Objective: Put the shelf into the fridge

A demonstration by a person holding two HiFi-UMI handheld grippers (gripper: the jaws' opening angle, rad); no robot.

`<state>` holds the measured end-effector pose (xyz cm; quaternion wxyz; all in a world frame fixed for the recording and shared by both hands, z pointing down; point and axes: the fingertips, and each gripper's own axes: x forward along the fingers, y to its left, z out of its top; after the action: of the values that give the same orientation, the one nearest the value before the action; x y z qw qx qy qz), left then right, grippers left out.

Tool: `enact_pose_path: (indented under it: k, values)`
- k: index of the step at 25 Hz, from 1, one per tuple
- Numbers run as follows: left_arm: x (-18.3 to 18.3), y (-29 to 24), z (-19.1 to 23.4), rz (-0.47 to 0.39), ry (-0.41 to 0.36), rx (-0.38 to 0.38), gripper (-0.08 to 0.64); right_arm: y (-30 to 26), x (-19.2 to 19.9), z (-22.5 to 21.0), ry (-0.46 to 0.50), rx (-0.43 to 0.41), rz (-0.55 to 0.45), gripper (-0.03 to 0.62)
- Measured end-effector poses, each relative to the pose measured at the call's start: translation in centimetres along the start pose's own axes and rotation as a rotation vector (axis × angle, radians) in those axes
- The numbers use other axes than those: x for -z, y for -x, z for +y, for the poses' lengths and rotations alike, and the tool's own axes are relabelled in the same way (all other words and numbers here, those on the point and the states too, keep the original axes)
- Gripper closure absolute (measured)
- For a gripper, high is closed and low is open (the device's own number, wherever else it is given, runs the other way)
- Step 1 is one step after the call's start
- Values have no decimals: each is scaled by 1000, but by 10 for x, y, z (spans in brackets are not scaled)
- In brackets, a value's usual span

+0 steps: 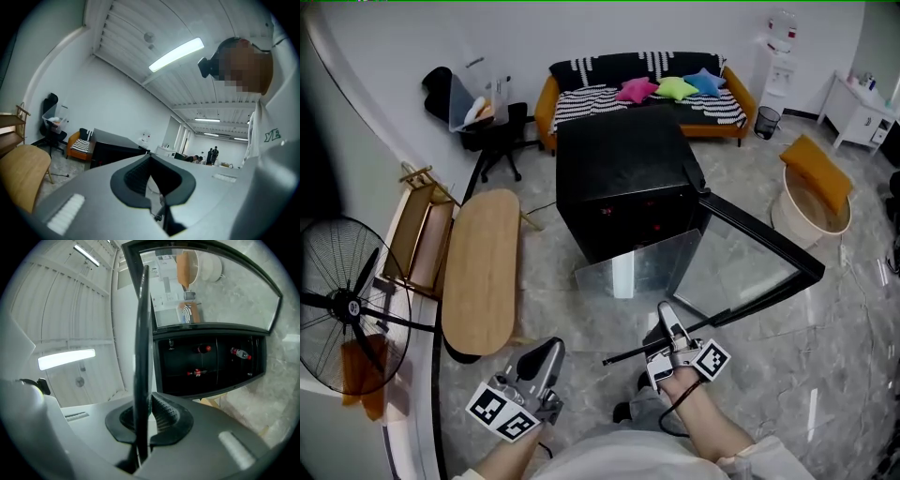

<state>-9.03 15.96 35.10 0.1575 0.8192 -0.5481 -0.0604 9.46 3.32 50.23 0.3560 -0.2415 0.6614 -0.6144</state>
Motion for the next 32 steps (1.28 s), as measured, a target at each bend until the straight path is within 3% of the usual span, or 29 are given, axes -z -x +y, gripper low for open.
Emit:
enact_pose_path:
  k: [7,15,32]
  values:
    - [4,-33,3,-17,13,-15,564,-17,-10,-18,-13,26,56,578]
    - [4,-50,26,4,36,9,563,-36,-20,-32,-18,44,13,578]
    - [-28,-115,122,68,47,189,564,-91,-21,-79,33,108,-150,578]
